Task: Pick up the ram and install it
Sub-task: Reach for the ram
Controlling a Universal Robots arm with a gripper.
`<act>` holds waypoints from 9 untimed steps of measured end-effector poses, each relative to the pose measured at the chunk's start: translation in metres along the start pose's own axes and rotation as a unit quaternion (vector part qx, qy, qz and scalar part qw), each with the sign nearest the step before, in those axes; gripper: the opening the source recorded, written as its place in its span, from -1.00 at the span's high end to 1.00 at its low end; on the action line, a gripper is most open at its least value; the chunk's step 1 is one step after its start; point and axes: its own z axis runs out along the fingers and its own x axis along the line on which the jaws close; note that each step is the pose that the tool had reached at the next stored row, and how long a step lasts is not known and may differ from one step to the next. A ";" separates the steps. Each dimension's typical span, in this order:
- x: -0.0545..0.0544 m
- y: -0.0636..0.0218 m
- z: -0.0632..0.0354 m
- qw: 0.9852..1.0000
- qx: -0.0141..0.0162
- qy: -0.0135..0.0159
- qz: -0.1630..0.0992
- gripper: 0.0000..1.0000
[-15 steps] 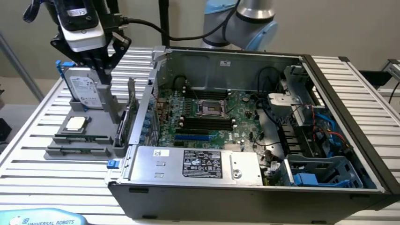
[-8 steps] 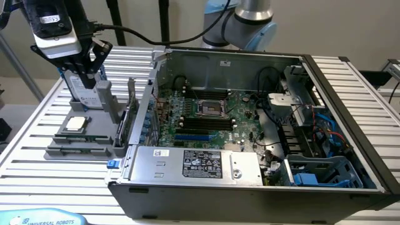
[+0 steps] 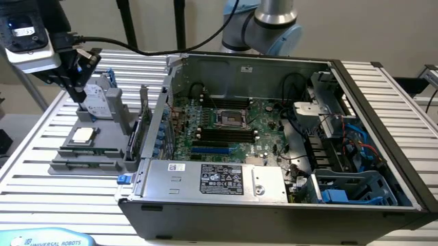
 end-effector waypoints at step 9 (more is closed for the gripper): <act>0.040 -0.0039 0.0154 1.000 0.000 0.000 0.000 0.79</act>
